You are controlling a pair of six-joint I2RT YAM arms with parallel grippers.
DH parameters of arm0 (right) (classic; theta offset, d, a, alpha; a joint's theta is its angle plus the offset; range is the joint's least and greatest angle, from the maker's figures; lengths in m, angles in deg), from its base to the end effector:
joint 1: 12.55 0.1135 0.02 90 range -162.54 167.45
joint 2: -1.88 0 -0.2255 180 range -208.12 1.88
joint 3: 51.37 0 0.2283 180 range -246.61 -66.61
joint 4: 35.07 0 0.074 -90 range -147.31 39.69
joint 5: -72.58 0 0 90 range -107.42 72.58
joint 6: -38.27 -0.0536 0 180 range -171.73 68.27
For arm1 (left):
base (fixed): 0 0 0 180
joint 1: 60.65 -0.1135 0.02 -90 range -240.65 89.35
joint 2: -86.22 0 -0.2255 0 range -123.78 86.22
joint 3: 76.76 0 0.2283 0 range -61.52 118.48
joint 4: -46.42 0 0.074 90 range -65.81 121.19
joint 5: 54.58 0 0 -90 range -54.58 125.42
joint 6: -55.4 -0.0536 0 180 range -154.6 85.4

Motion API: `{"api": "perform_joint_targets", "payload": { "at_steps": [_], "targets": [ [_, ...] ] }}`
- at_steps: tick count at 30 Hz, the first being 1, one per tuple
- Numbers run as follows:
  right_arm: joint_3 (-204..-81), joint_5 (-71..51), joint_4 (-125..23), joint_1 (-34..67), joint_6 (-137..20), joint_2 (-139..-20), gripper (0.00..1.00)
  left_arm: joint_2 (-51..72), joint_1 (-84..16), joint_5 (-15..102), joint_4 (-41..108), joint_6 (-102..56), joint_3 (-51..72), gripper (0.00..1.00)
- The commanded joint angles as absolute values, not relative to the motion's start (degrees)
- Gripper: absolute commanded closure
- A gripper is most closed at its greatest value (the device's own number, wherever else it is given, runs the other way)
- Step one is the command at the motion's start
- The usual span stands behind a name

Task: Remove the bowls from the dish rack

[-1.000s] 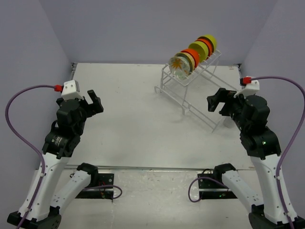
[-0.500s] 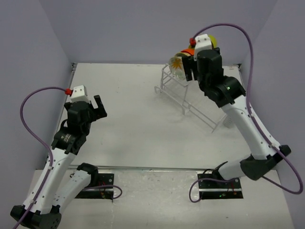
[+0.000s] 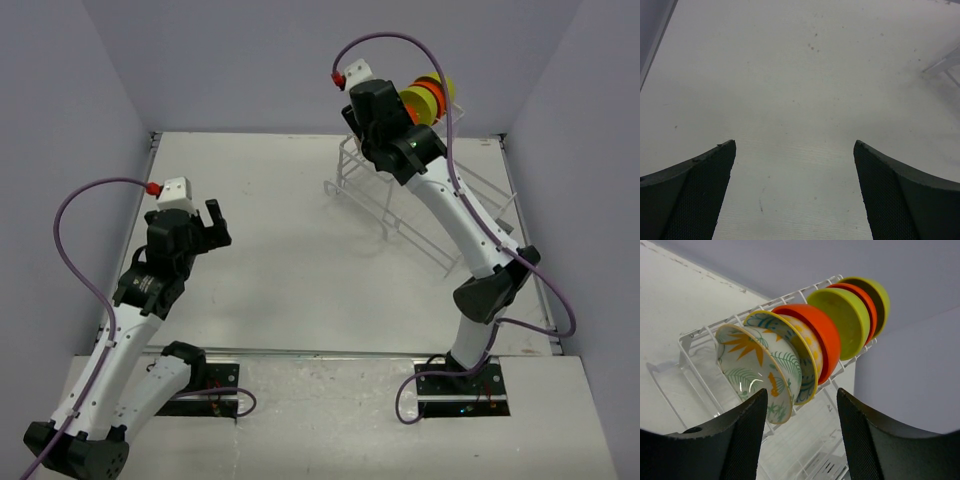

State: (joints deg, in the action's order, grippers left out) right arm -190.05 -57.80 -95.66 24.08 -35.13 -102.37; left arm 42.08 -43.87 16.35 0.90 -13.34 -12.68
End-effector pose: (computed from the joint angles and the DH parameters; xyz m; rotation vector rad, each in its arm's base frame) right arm 0.3151 0.1910 0.4105 -0.4606 1.8876 -0.4807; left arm 0.1824 -0.0367 0.2946 -0.2869 1.9715 -0.0921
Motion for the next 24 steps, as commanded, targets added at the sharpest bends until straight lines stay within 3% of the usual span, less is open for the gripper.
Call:
{"api": "perform_joint_targets", "payload": {
  "at_steps": [1,8,14,19,20,24],
  "targets": [
    [-192.47,-60.22,-95.93,24.81,-32.31,-103.85,0.42,42.53,-44.04,18.19,3.59,-14.91,-12.92,0.00],
    [-192.65,-61.72,-94.27,25.34,-30.46,-107.10,0.49,42.01,-44.12,19.07,3.85,-15.08,-12.83,0.00],
    [-185.88,-65.15,-86.79,25.34,-25.62,-106.67,0.58,42.45,-44.12,19.25,3.85,-15.17,-13.01,0.00],
    [-183.07,-67.34,-82.67,25.33,-24.14,-107.19,0.70,42.36,-44.12,19.95,3.94,-15.26,-13.01,0.00],
    [-182.02,-67.87,-81.87,25.34,-23.35,-107.28,0.78,42.45,-44.12,19.95,3.94,-15.26,-13.01,0.00],
    [-180.69,-70.50,-78.79,25.42,-21.76,-107.02,0.86,42.80,-44.12,20.12,4.03,-15.26,-13.01,0.00]
  ]
}}
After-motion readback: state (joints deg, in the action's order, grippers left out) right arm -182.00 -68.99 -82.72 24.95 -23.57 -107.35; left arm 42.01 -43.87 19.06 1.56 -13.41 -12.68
